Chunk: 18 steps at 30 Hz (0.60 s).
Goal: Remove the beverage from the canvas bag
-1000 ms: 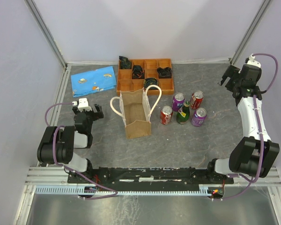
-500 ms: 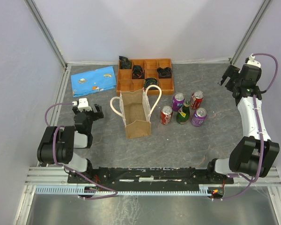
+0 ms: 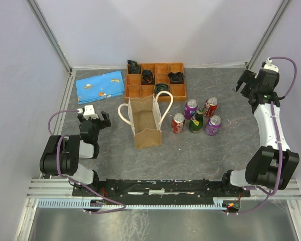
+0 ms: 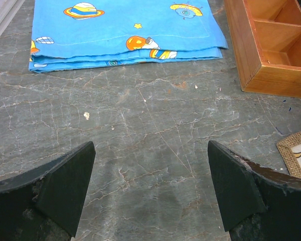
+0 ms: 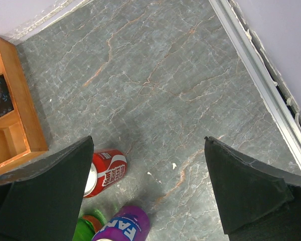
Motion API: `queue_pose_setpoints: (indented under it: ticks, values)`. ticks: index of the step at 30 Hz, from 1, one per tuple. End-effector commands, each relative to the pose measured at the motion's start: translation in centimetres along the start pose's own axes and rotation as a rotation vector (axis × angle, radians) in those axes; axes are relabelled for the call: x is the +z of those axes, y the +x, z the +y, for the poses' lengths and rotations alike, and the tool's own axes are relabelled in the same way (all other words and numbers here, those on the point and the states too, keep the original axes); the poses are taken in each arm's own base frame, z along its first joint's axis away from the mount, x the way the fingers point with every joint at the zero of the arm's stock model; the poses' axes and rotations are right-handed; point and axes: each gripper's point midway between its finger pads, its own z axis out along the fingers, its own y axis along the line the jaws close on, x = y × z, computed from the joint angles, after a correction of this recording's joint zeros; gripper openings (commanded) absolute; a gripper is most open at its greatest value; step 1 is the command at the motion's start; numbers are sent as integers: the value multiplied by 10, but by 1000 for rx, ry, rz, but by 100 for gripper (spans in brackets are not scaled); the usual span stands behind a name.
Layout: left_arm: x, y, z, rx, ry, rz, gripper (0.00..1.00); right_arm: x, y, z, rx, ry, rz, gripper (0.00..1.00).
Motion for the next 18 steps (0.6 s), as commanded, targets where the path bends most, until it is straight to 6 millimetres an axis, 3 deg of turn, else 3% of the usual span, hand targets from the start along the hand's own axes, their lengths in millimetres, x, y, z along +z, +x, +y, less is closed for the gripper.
queue_pose_setpoints:
  ticks: [1, 11, 18]
  values:
    - [7, -17, -1, 42, 4, -55, 99, 0, -13, 7, -25, -29, -48, 99]
    - [7, -17, -1, 42, 3, -55, 99, -13, -15, 26, -90, -145, -94, 99]
    - [7, -17, -1, 42, 3, -55, 99, -27, -27, 28, -84, -136, -155, 99]
